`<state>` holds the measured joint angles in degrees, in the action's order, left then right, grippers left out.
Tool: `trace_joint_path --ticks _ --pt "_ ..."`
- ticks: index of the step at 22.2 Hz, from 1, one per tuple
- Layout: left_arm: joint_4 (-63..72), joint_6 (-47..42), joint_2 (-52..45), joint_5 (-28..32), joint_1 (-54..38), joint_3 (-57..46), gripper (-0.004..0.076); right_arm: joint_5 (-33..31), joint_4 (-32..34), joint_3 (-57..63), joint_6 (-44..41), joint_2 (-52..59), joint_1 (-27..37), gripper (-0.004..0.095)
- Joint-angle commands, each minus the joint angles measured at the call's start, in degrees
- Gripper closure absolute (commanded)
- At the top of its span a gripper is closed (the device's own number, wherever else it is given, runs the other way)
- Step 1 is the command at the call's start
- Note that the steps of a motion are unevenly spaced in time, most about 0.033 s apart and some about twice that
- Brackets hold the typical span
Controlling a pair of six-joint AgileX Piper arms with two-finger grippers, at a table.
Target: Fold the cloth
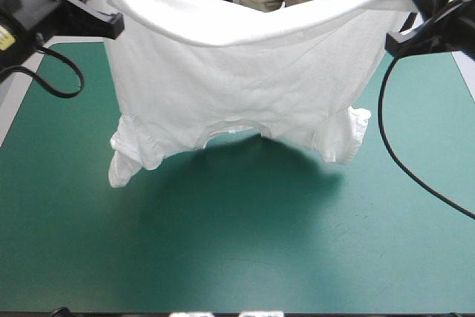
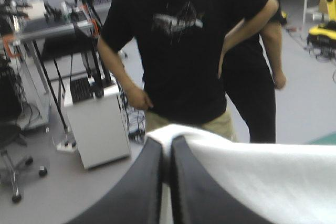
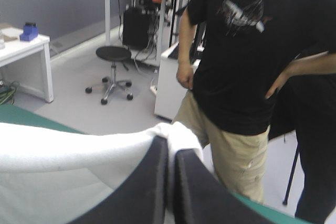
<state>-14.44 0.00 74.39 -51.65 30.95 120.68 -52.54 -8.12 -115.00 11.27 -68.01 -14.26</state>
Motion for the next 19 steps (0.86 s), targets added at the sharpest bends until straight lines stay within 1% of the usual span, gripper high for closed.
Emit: trace_joint_path --ticks 1,8,10,12,14,15,16,18,19 --pt "-0.40 0.99 -2.02 7.50 0.36 5.27 0.0733 6.34 -0.60 -5.25 1.98 1.18 0.00 0.0925" --pt "-0.16 1.56 -3.64 11.45 0.36 7.74 0.0733 10.80 -1.35 -11.02 2.34 1.09 0.00 0.0925" --pt "-0.16 1.56 -3.50 11.57 0.36 7.74 0.0733 10.27 -1.35 -10.80 2.34 0.39 0.00 0.0925" --pt "-0.51 2.96 -1.91 11.72 0.36 7.74 0.0733 9.54 -1.18 -10.80 2.34 -1.93 0.00 0.0925" --pt "-6.63 2.59 2.20 13.25 0.36 7.74 0.0733 10.62 1.01 -10.80 1.86 -6.80 0.00 0.0925" --pt "-10.37 1.27 4.24 15.32 0.36 7.74 0.0733 11.83 1.87 -10.80 1.75 -8.77 0.00 0.0925" --pt "-15.05 -1.49 6.54 18.27 0.36 7.74 0.0733 14.61 3.16 -10.80 1.16 -11.17 0.00 0.0925" --pt "-23.85 -9.17 10.13 25.37 0.17 7.74 0.0733 22.41 3.82 -10.80 1.06 -14.42 0.00 0.0925" --pt "-25.58 -11.02 11.09 27.48 -0.36 7.74 0.0733 25.59 4.48 -10.90 1.06 -15.37 0.00 0.0925"
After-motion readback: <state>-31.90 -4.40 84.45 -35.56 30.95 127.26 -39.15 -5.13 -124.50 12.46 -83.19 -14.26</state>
